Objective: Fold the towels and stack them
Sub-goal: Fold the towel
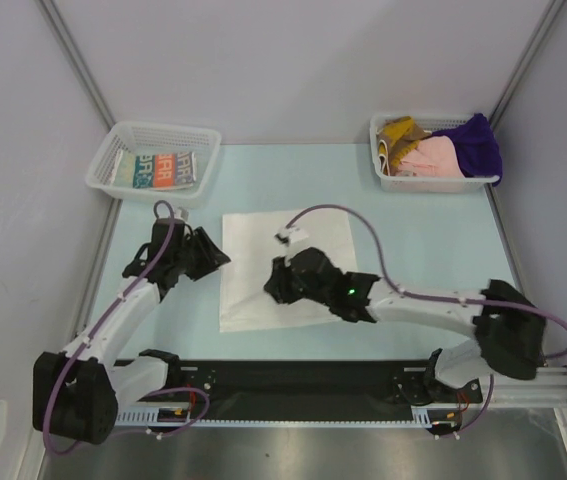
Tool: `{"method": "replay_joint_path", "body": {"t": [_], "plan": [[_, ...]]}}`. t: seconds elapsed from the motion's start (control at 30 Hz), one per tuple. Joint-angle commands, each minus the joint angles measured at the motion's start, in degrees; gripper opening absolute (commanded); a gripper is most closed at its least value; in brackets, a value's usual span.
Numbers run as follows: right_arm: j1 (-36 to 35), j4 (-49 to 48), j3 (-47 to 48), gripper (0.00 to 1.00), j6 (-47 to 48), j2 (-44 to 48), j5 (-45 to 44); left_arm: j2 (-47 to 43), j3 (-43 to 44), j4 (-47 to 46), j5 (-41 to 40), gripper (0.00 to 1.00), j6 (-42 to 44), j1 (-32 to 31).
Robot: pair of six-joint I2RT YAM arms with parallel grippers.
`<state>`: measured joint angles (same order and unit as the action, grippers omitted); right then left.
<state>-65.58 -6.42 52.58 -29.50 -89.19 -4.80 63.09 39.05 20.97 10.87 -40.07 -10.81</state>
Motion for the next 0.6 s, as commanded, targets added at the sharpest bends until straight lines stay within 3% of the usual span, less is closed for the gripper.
{"method": "replay_joint_path", "body": {"t": [0.0, 0.1, 0.27, 0.57], "plan": [[6.3, 16.7, -3.3, 0.30, -8.3, 12.9, -16.0, -5.2, -2.8, 3.3, -1.2, 0.49, -0.4, -1.0], [12.5, 22.3, -10.7, 0.34, -11.2, 20.8, -19.5, -8.1, -4.4, 7.3, -5.0, 0.49, -0.3, -2.4], [21.3, 25.6, -21.0, 0.35, -13.0, 32.8, -14.8, -9.6, -6.9, 11.3, -7.7, 0.49, -1.8, -4.6], [27.1, 23.0, -26.5, 0.34, -13.3, 34.5, -11.3, -10.3, -12.1, 10.9, -12.2, 0.50, -6.3, -7.5]]}}
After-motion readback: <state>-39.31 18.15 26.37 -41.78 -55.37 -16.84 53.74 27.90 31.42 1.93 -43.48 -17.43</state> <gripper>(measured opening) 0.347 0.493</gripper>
